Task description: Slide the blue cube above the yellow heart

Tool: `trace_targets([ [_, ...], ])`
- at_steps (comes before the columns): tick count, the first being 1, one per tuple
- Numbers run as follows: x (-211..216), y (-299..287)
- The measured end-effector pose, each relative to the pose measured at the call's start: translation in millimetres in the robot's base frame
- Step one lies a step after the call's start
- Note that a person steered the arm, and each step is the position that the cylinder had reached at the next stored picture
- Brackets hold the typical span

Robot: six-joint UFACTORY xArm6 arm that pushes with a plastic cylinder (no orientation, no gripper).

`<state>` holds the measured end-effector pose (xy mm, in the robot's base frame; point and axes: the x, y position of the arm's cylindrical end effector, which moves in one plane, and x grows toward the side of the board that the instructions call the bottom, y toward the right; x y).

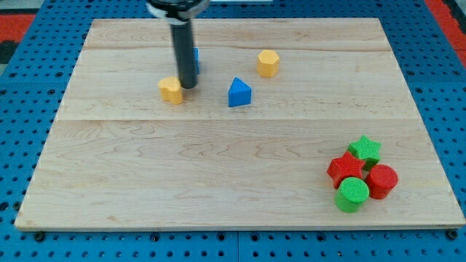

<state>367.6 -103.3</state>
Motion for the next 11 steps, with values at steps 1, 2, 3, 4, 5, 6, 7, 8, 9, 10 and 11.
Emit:
trace_targets([
  [1, 38, -28],
  [2, 16, -19],
  [3, -25, 39],
  [4, -39, 79],
  [5, -74, 31],
  [6, -81, -48],
  [7, -80, -15],
  [8, -36, 45],
  [9, 48, 36],
  [10, 84, 79],
  [11, 74, 114],
])
